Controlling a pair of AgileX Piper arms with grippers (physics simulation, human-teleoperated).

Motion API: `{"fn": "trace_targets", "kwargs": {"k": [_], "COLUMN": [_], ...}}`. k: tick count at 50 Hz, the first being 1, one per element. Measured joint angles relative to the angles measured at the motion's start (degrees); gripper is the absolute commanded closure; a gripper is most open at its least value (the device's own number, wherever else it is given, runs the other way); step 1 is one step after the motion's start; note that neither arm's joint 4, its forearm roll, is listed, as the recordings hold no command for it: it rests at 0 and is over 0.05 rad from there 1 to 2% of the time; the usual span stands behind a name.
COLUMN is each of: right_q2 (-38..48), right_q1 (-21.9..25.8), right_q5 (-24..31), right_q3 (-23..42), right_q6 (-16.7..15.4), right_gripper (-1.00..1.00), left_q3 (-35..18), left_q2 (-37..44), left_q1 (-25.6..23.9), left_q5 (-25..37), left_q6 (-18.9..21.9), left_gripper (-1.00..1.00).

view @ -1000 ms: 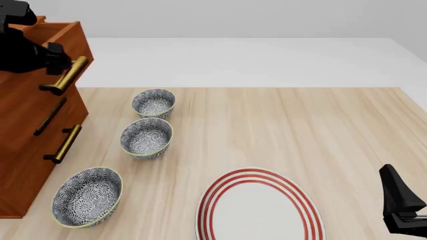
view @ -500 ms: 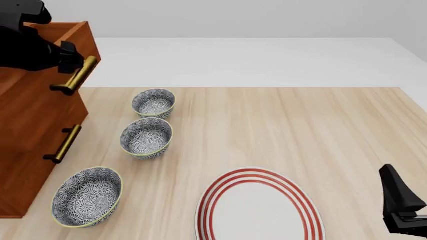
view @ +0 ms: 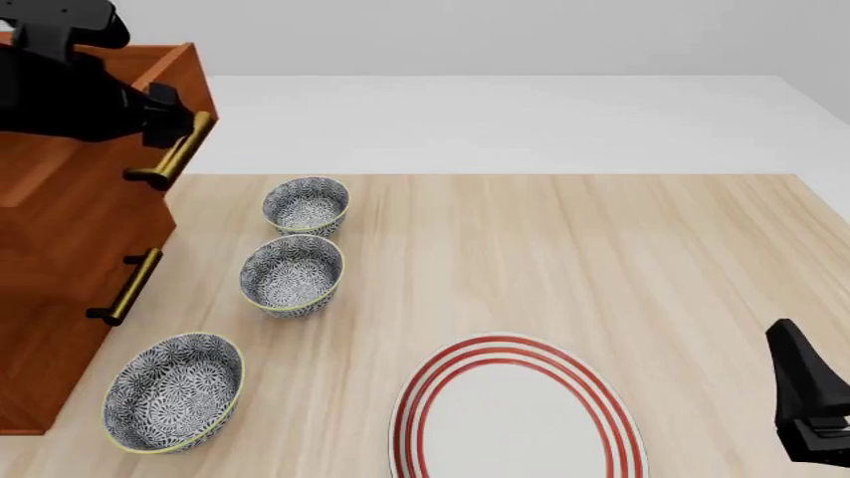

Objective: Open the top drawer of the cabinet.

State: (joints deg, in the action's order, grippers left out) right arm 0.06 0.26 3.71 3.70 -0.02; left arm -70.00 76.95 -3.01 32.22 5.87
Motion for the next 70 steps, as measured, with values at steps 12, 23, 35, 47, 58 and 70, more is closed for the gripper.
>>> {"fn": "trace_targets", "kwargs": {"k": [12,23,35,47,58,70], "right_q2": [0.0,0.0,0.0,0.1,0.2,0.2], "right_q1": [0.0,0.0,0.0,0.0,0.0,0.0], "right_q5": [0.3,1.1,1.3,-1.0,-1.8,-2.1], "right_q3": [0.3,1.1,1.3,-0.9,-1.7,-1.9], "right_q6": [0.0,0.0,0.0,0.1,0.1,0.1], "right_gripper": [-1.00,-1.00,-1.00,-1.00,-1.00,-1.00], "left_q3": [0.0,-0.2,-0.3,-0.3,-0.4,-0.5], "left_q2": [0.1,0.2,0.4,0.6,0.8,1.0], "left_q1": [-2.0,-3.7,-5.8,-7.5,-8.9,-10.0], "left_q5": [-0.1,-0.1,-0.5,-0.9,-1.2,-1.4], "left_q6": [-1.3,-2.4,-3.5,-6.0,-7.3,-7.9], "left_gripper": [-1.00,-1.00,-1.00,-1.00,-1.00,-1.00]}}
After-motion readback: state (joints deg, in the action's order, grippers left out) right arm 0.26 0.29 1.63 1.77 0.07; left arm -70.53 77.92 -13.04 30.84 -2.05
